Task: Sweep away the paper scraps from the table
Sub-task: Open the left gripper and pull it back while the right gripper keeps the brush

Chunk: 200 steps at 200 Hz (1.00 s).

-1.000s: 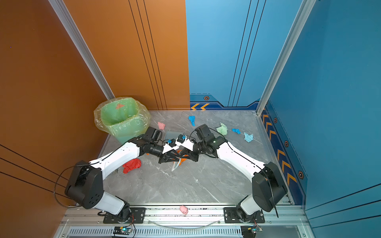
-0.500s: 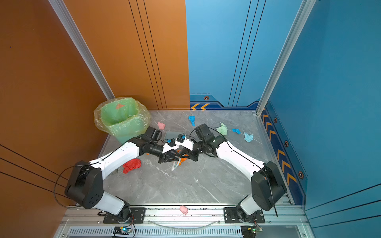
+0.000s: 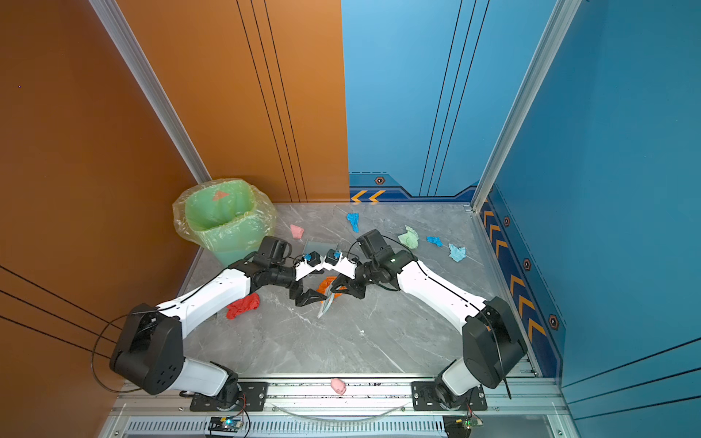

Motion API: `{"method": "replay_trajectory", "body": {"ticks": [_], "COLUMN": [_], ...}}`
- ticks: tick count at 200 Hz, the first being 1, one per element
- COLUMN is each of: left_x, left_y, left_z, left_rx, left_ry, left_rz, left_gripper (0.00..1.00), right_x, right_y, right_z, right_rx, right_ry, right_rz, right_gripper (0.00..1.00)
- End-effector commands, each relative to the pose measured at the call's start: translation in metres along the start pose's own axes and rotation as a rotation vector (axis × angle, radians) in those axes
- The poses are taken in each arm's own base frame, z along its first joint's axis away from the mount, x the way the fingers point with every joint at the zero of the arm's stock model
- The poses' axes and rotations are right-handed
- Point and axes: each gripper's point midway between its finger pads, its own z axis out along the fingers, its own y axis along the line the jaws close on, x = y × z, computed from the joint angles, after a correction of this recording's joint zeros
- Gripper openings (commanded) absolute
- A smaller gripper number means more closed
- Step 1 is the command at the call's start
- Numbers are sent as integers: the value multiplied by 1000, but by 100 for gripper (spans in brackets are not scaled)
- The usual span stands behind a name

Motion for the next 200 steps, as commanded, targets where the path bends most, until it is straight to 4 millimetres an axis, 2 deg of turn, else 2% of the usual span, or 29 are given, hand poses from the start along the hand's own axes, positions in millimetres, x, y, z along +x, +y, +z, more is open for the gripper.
{"method": "replay_trajectory", "body": {"ticks": [1, 20, 29, 61, 90, 123, 157, 200], "left_x": [6, 12, 8, 26, 41, 50, 50, 55], "left_y": [17, 28, 38, 75, 91, 100, 104, 110], "left_z": [-8, -14, -19, -41, -48, -41, -28, -21], "left_rx": [-133, -228, -302, -613, -732, -796, -843, -976], "left_ry": [23, 38, 22, 81, 93, 87, 115, 199], "left_rz": [-77, -148, -172, -325, -496, -597, -600, -611], "left_gripper": [98, 98, 98, 98, 98, 98, 98, 98], "right_x": [2, 2, 2, 4, 0, 3, 15, 19], "right_y": [-3, -7, -9, -18, -30, -41, -63, -91], "right_z": [-17, -26, -28, -39, -51, -64, -83, -107], "right_rx": [51, 79, 94, 168, 236, 331, 512, 713], "right_ry": [-3, -23, -30, -51, -96, -119, -95, -99], "right_rz": [9, 21, 22, 56, 123, 172, 247, 440], "right_gripper": [0, 0, 0, 0, 0, 0, 0, 0]}}
